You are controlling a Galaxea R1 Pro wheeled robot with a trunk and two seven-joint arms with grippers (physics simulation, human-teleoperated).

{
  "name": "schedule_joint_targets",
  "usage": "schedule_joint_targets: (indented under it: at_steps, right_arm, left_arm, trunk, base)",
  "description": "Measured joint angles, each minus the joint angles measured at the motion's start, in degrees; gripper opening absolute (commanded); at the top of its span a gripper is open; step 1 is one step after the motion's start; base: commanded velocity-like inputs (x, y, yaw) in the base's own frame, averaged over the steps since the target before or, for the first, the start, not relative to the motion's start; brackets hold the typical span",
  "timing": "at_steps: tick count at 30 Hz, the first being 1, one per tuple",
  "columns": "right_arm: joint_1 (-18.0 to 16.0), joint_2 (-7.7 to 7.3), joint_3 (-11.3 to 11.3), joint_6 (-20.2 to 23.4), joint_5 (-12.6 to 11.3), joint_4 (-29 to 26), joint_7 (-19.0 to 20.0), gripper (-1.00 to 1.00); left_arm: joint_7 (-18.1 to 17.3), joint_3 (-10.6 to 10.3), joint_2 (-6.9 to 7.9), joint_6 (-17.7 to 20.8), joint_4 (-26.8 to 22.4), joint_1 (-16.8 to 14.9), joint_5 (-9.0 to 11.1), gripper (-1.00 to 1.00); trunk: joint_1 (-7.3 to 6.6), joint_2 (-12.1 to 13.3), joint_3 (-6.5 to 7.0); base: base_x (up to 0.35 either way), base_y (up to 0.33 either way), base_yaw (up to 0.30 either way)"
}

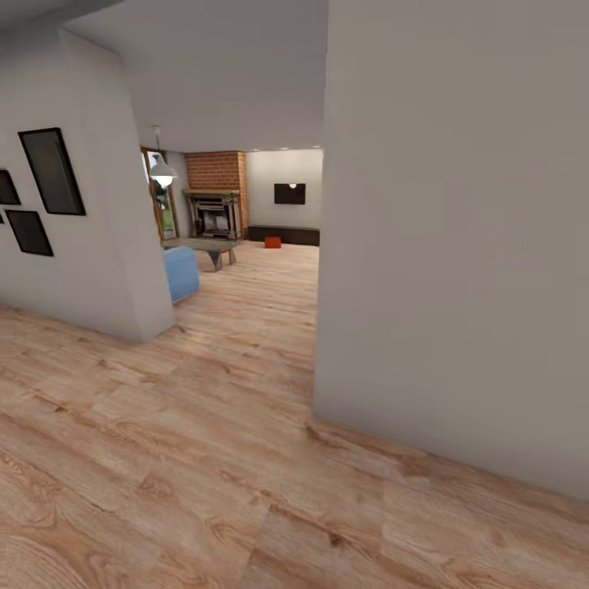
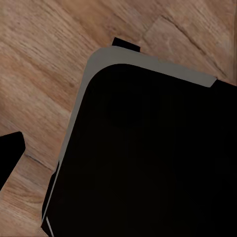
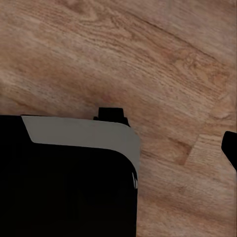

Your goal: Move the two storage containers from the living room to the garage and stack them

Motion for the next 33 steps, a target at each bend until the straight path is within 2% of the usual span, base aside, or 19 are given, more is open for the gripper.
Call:
schedule_joint_targets:
  at_steps: [33]
  right_arm:
    - [0.0, 0.19, -0.26, 0.1, -0.16, -0.01, -0.04, 1.0]
  left_arm:
    - [0.0, -0.03, 0.03, 0.02, 0.0, 0.0, 0.02, 1.0]
  trunk:
    - [0.0, 0.0, 0.0]
  base:
    - [0.328, 0.0, 0.285]
